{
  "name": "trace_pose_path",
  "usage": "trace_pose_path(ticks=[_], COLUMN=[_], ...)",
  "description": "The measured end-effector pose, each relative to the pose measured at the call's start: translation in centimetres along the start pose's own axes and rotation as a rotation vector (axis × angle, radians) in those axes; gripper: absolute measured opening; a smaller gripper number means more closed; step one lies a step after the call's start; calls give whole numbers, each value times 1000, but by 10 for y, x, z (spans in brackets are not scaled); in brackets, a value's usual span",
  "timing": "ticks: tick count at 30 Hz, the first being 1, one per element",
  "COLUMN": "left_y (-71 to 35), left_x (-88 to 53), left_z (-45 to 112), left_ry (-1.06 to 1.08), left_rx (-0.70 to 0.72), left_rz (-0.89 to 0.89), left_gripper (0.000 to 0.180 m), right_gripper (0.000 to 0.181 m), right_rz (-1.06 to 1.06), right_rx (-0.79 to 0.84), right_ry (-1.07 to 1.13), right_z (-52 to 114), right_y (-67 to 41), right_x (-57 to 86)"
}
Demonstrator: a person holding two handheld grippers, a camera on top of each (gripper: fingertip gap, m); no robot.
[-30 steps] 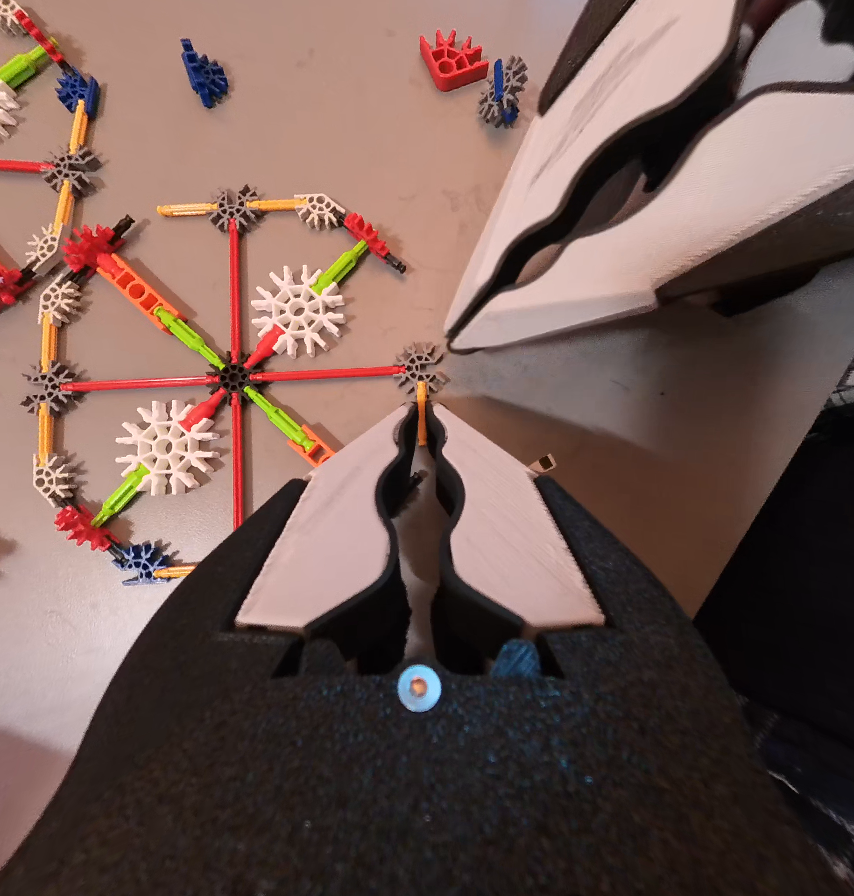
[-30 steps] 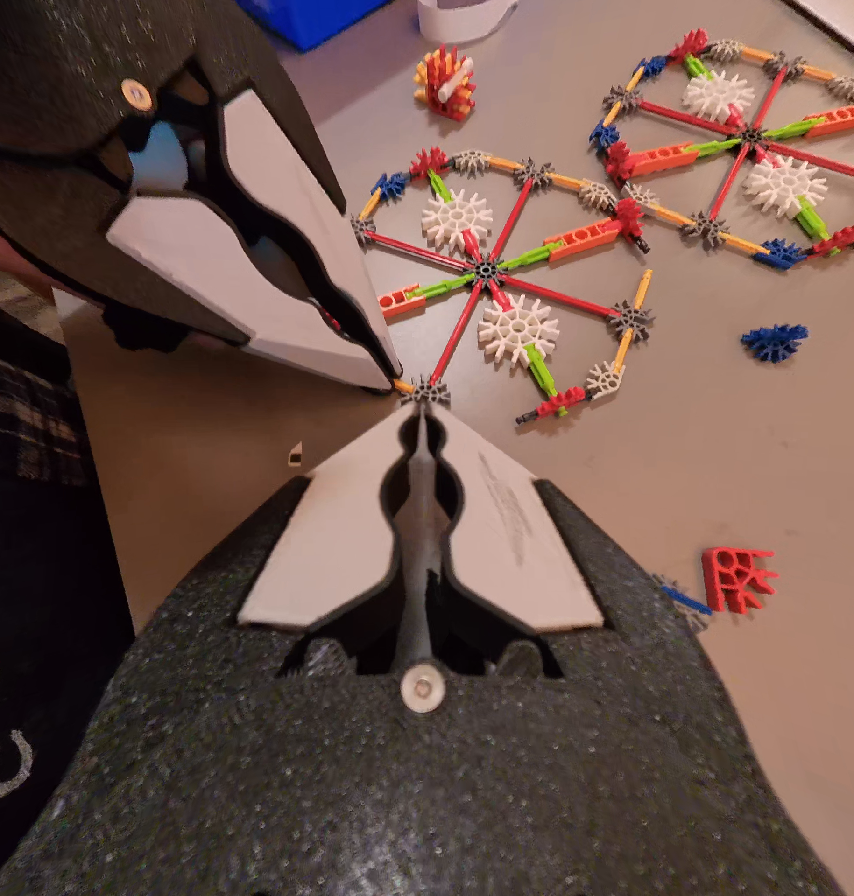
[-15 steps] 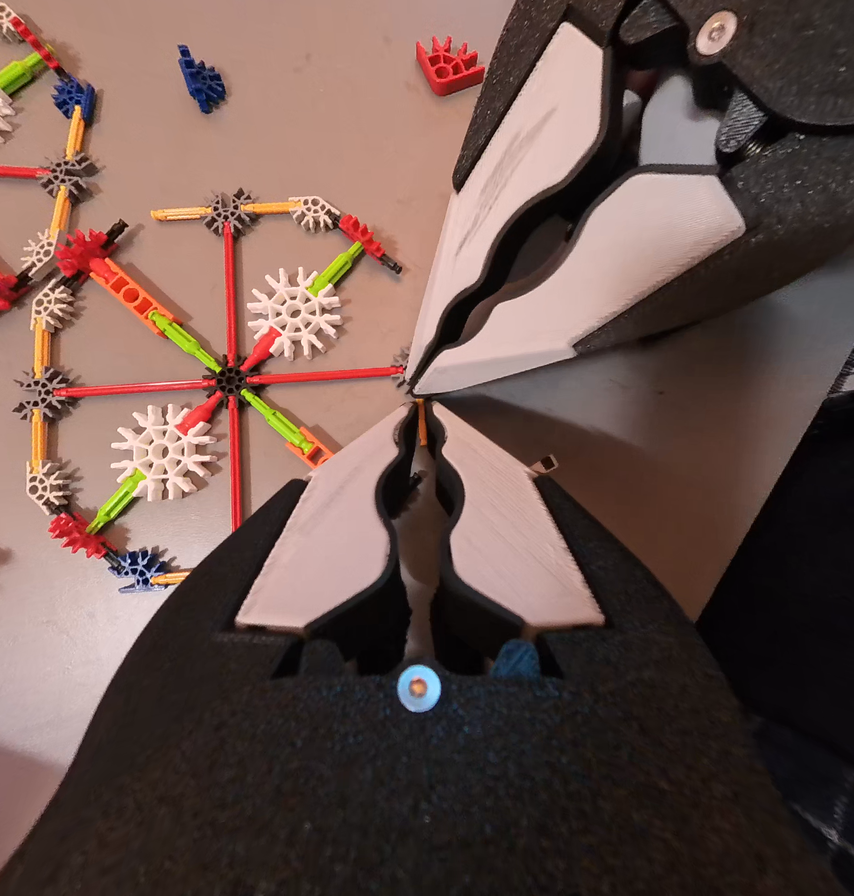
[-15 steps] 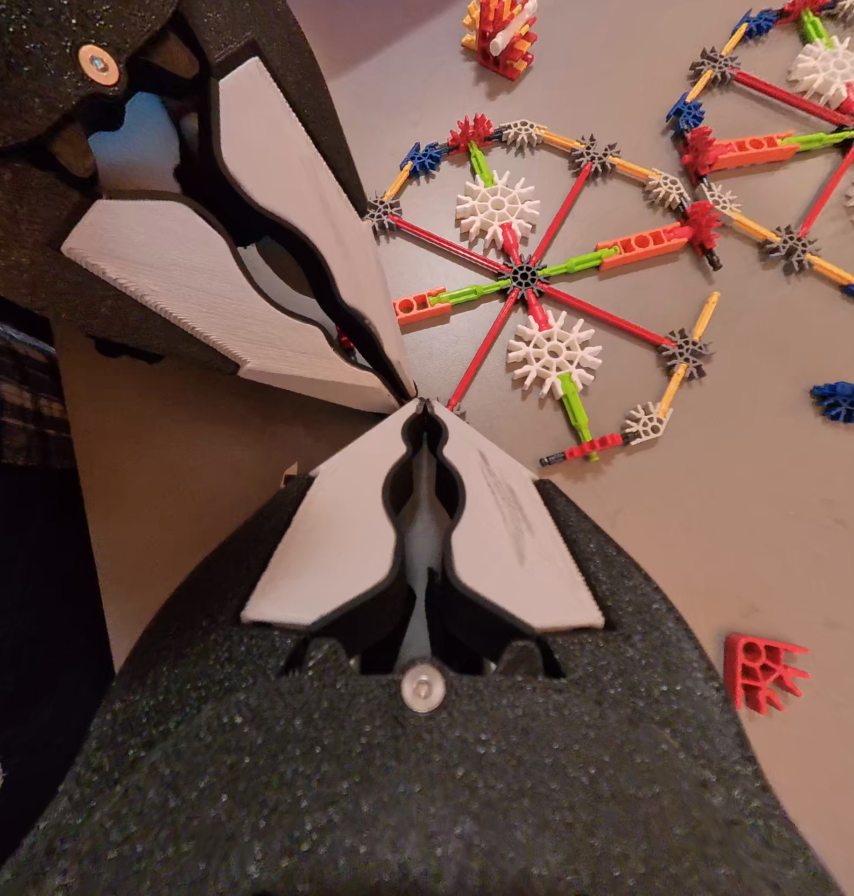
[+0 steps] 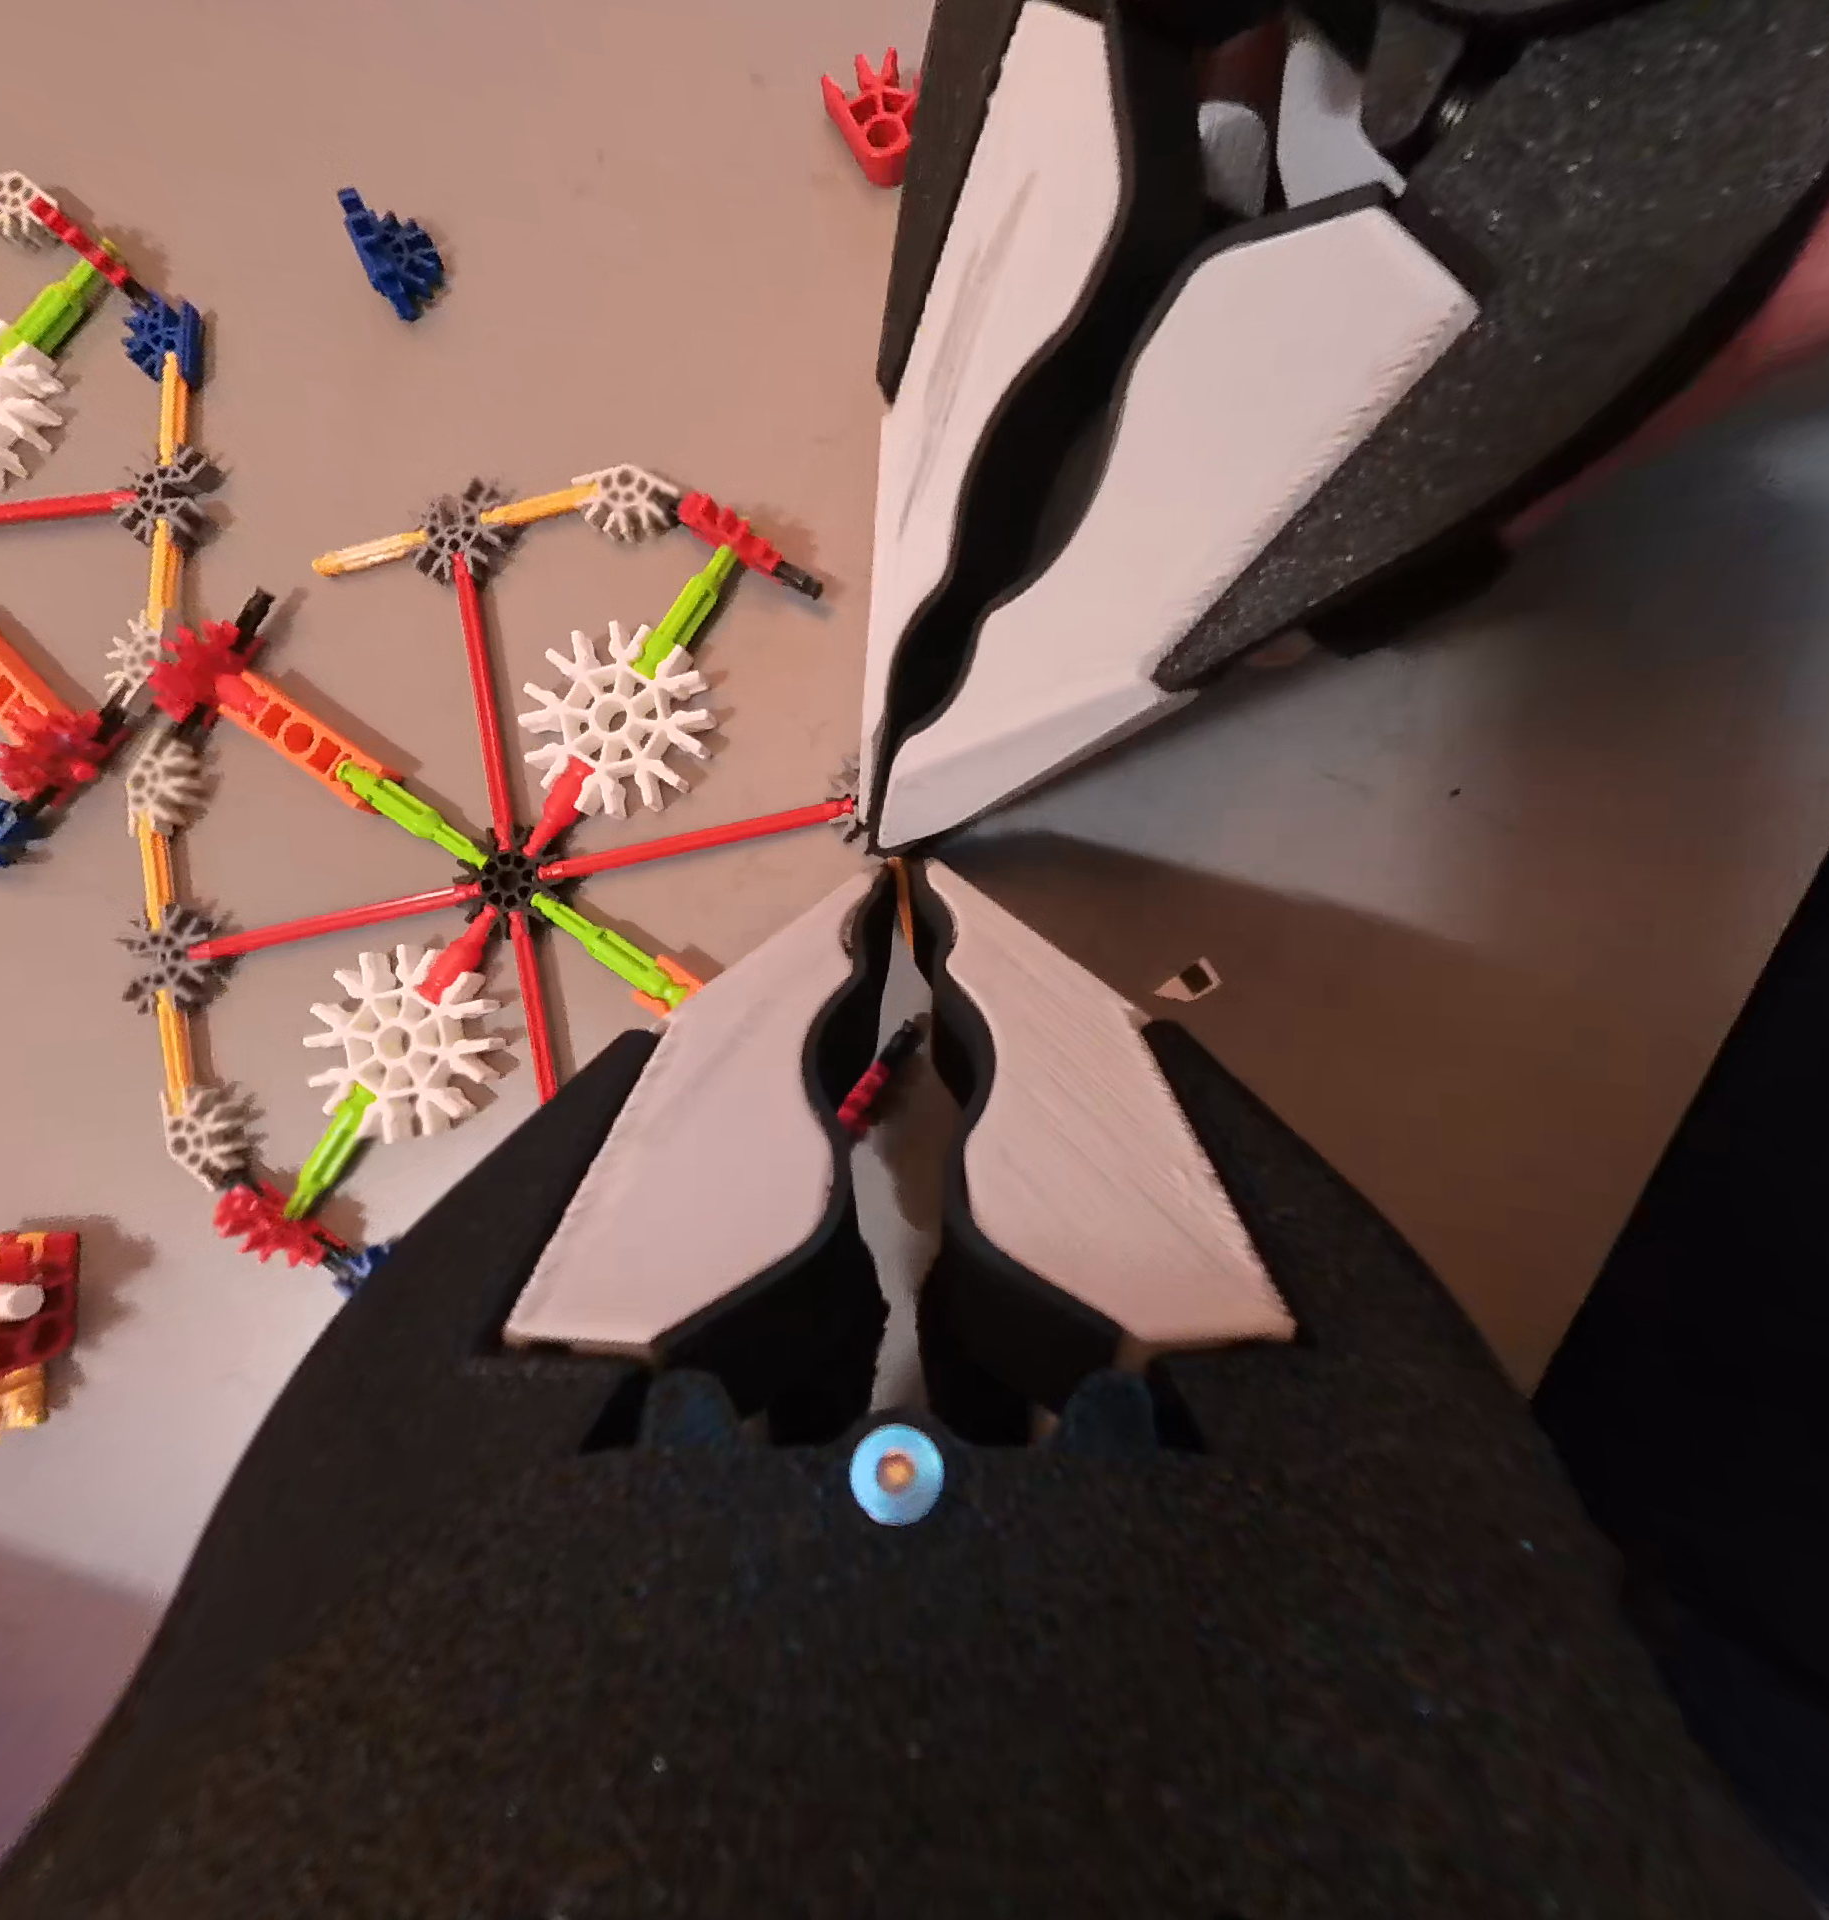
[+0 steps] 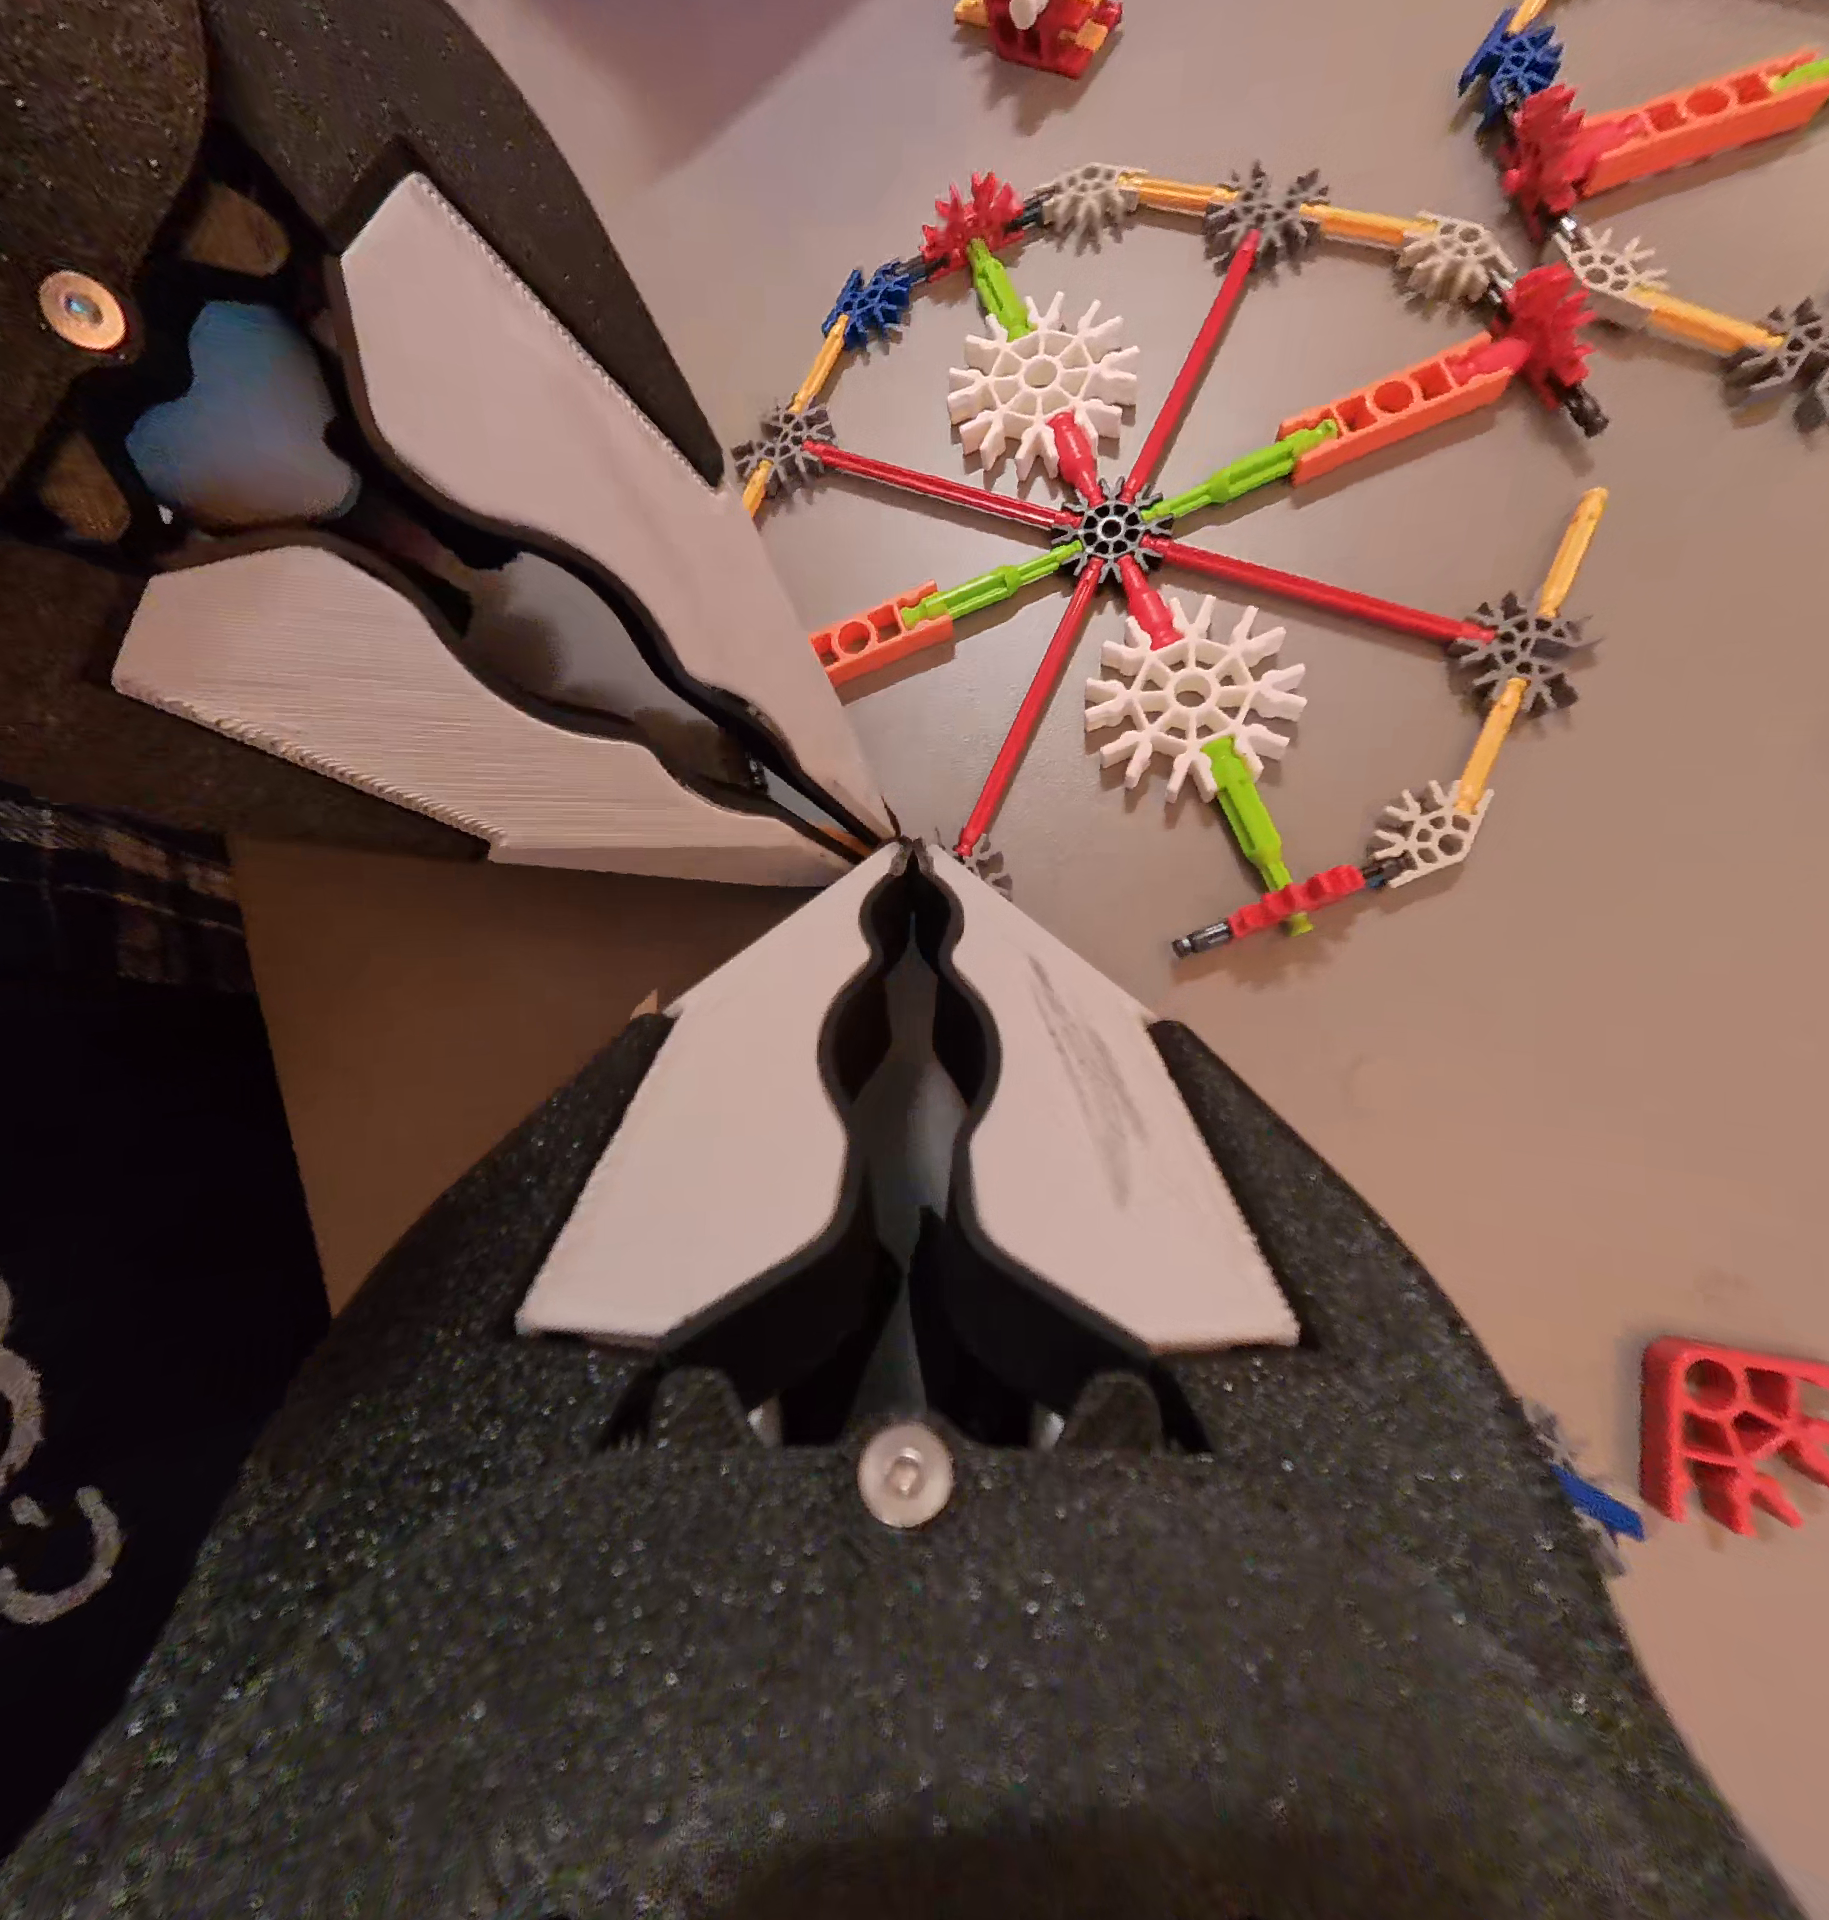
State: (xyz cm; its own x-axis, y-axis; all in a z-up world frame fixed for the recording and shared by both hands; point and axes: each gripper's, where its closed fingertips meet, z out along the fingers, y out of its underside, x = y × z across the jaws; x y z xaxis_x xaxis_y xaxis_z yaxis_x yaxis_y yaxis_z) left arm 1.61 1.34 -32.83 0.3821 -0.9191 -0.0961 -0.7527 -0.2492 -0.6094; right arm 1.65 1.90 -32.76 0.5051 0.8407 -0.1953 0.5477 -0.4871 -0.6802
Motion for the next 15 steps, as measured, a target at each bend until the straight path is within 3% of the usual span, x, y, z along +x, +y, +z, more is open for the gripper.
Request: trace_pose_path(ticks=[9, 15], left_y=[-2, -2], left_x=[2, 2], left_z=[1, 1], left_ry=[3, 17], left_rx=[24, 29], left_rz=[15, 12], left_gripper=[1, 1], right_gripper=[0, 0], right_rz=[153, 49], right_rx=[77, 2], right_ry=[-72, -44], right_z=[-11, -12], right_y=[-8, -2], right_x=[3, 1])
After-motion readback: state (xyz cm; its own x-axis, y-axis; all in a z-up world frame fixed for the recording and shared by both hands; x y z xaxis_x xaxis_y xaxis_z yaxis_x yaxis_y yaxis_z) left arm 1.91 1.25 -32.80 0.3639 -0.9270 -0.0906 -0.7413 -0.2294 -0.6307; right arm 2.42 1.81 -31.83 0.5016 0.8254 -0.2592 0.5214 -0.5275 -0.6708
